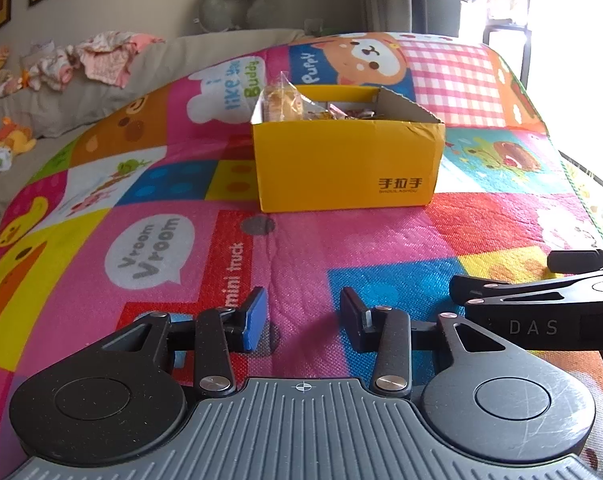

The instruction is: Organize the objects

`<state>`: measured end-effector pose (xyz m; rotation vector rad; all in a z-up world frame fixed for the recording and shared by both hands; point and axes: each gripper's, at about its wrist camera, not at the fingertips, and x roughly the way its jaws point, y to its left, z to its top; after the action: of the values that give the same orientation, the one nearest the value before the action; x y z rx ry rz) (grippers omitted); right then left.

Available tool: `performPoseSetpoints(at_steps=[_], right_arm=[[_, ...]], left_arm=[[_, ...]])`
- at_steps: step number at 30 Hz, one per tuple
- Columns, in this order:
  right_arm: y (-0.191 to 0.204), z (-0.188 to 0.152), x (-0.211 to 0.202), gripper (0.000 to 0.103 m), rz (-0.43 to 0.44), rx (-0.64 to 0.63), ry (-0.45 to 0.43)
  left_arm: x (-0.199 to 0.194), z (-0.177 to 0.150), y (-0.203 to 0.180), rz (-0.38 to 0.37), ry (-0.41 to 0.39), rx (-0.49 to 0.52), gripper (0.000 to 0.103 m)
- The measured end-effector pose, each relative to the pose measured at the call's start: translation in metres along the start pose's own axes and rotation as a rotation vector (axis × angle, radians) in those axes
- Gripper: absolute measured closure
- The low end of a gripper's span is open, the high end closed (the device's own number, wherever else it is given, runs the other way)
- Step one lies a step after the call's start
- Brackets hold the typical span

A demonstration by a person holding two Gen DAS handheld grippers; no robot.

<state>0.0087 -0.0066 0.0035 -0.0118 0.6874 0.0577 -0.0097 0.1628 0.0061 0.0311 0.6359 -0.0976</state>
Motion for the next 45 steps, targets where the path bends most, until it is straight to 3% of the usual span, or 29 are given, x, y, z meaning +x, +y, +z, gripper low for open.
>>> performPoseSetpoints(at_steps=[45], right_arm=[[-0.0003, 0.0004, 0.0004, 0.000, 0.000, 0.000, 0.000]], left_arm=[[0.0034, 0.0024, 0.0054, -0.017, 0.004, -0.048, 0.058]])
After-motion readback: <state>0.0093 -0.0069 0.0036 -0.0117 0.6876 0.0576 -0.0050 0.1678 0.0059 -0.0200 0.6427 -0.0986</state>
